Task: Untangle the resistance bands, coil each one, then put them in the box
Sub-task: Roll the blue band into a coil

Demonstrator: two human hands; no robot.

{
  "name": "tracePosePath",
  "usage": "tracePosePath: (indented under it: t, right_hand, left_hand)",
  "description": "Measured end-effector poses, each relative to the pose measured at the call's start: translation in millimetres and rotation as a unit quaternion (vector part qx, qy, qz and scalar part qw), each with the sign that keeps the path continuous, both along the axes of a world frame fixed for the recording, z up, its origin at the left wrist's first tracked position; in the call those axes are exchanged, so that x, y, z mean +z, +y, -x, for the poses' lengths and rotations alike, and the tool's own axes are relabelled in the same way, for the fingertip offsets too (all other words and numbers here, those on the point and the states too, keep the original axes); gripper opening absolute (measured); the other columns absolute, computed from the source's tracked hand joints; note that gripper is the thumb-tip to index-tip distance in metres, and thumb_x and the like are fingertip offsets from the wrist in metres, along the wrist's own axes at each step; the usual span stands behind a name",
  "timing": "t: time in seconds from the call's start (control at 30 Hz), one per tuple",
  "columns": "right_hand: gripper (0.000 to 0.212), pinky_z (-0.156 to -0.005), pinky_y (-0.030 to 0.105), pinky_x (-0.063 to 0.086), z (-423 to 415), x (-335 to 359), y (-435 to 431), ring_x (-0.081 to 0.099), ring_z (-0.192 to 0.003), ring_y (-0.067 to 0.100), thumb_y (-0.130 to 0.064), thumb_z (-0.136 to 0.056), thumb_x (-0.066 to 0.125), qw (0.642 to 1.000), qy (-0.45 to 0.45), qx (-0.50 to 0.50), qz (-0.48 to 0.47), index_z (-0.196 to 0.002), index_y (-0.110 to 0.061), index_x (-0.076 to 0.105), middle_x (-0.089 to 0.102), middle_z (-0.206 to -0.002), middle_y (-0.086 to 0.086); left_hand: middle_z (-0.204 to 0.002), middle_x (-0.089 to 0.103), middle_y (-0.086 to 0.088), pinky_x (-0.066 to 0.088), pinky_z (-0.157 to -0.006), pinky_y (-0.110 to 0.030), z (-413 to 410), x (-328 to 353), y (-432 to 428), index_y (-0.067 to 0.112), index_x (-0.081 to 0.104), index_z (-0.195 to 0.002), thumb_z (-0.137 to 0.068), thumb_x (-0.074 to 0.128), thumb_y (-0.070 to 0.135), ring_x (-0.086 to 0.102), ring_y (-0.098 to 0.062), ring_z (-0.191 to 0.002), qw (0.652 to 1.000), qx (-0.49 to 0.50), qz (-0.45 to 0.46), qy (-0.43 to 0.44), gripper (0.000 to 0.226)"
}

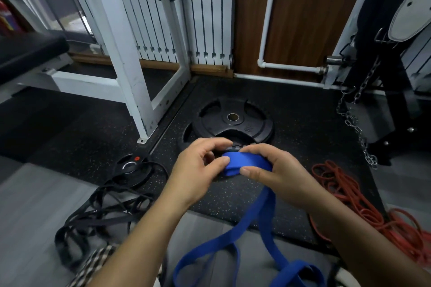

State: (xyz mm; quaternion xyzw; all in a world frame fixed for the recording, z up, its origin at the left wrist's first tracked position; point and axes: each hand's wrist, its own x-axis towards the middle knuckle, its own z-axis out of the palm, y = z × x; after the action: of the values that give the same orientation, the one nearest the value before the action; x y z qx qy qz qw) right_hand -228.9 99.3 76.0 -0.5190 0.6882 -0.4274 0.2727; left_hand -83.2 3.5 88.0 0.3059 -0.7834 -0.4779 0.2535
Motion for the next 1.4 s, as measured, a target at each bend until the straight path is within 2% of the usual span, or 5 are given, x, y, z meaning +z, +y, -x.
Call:
tracePosePath:
  t: [0.33,0.53,0.77,1.1,1.4]
  right_hand:
    - [0.029,-0.081,0.019,0.05,2.8,11.7,4.0,0.063,-0.093,0.01,-0.025,-0.074,0.067,0.988,-0.149,0.037,0.034,-0.102,-0.018,0.065,0.067,-0.1,0.003]
    - [0.034,-0.087,0.018,0.049,3.5,16.5,5.8,0.062,-0.099,0.01,-0.03,-0.068,0.065,0.989,-0.135,0.047,0.038,-0.101,-0.023,0.066,0.064,-0.107,0.004]
    - [0.032,-0.068,0.01,0.048,8.6,11.2,5.5,0.059,-0.072,-0.001,-0.027,-0.063,0.065,0.98,-0.197,0.027,0.018,-0.094,-0.019,0.062,0.063,-0.083,-0.003]
    - [0.026,-0.071,0.012,0.048,-5.9,6.1,7.7,0.063,-0.079,-0.002,-0.026,-0.073,0.06,0.971,-0.229,0.025,0.062,-0.098,-0.024,0.063,0.07,-0.079,-0.012]
    - [0.018,-0.071,0.024,0.037,8.1,-3.1,10.6,0.045,-0.074,0.003,-0.027,-0.084,0.064,0.987,0.154,0.014,-0.039,-0.099,-0.018,0.058,0.045,-0.083,-0.011]
  left_hand:
    - [-0.078,0.07,0.001,0.045,-0.055,-0.013,10.2,4.2,5.3,0.015,0.068,-0.096,-0.071,0.071,-0.004,0.058,-0.004,-0.062,0.975,-0.086,-0.203,0.041,0.032]
    - [-0.069,0.062,0.005,0.045,-0.056,-0.014,10.0,3.8,9.6,0.013,0.066,-0.089,-0.071,0.072,-0.004,0.053,-0.003,-0.058,0.974,-0.083,-0.204,0.05,0.026]
    - [-0.077,0.066,-0.003,0.052,-0.066,-0.019,11.1,0.7,13.0,0.01,0.058,-0.09,-0.078,0.065,-0.006,0.062,-0.008,-0.068,0.966,-0.063,-0.222,0.118,0.022]
    - [-0.082,0.065,-0.009,0.056,-0.065,-0.017,16.2,1.4,20.5,0.005,0.057,-0.097,-0.072,0.053,0.0,0.067,-0.011,-0.067,0.863,-0.028,-0.419,0.281,0.025]
    - [-0.082,0.06,-0.007,0.056,-0.071,-0.022,14.5,-3.4,9.3,0.01,0.064,-0.094,-0.079,0.063,0.002,0.064,-0.013,-0.068,0.949,-0.012,-0.306,0.069,0.018]
